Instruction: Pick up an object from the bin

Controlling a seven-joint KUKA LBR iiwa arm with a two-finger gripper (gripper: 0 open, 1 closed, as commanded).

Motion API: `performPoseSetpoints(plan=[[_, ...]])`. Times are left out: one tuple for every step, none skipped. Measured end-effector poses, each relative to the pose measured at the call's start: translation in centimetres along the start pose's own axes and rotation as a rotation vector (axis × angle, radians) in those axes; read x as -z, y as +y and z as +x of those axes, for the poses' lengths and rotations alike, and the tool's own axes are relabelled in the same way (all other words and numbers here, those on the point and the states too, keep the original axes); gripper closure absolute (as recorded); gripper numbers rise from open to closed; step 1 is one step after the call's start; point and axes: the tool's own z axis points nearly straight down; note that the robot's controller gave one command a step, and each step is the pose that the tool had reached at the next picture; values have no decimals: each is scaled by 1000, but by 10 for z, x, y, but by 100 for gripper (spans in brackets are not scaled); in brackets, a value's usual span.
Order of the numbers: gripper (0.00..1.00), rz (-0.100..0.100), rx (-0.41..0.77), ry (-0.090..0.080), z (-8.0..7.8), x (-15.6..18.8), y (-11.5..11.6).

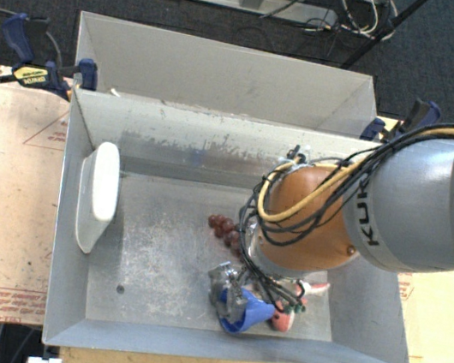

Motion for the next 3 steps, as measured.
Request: performPoseSetpoints(plan=[[100, 4, 194, 2, 6, 13, -25], [100, -2, 374, -2, 17, 37, -51], [100, 6, 378, -5, 17, 240, -32]])
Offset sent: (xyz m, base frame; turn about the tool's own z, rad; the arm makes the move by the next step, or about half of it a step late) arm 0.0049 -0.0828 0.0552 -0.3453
